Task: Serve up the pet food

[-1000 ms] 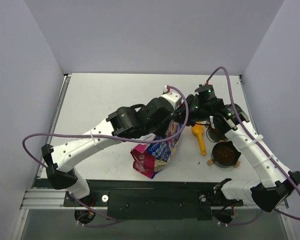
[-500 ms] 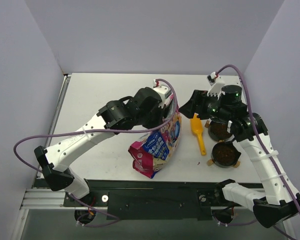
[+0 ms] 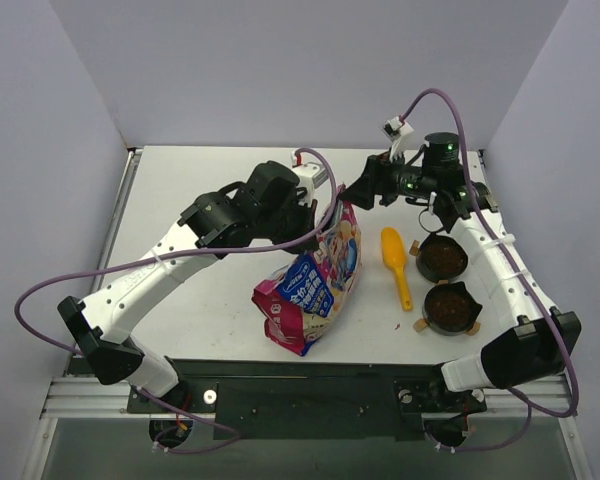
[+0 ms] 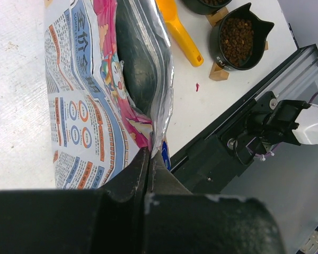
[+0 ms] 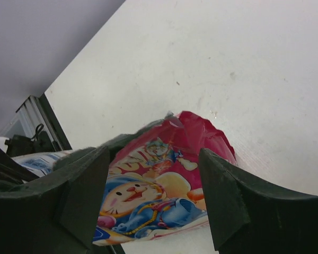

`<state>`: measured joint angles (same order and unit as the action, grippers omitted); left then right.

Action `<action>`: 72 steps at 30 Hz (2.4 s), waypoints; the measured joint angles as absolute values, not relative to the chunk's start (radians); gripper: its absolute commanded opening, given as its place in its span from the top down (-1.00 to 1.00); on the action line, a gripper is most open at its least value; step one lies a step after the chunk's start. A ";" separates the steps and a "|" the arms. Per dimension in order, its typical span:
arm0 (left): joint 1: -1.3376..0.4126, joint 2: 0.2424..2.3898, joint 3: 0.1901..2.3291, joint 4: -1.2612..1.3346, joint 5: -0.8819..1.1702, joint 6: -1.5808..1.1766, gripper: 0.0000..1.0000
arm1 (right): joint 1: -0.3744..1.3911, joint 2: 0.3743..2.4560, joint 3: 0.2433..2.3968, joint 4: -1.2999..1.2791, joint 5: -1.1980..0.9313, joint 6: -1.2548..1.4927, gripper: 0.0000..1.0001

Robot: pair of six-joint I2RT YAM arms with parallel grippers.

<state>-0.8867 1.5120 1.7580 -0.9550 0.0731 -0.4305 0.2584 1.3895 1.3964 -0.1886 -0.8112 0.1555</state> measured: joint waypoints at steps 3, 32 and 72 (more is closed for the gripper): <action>-0.881 1.512 1.758 -0.957 0.081 -0.431 1.00 | 0.232 1.433 1.399 -0.239 -0.870 0.112 -0.19; -0.856 1.460 1.687 -0.912 0.068 -0.451 1.00 | 0.208 1.621 1.379 -0.140 -1.054 0.154 -0.12; -0.718 1.446 1.639 -0.851 0.218 -0.303 1.00 | 0.241 0.922 0.949 -0.277 -0.608 0.232 -0.94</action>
<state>-0.7177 1.4456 1.6390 -0.8513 0.2184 -0.3027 0.2409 0.9218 0.9489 -0.2771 -0.6083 0.2317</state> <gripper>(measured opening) 0.022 0.974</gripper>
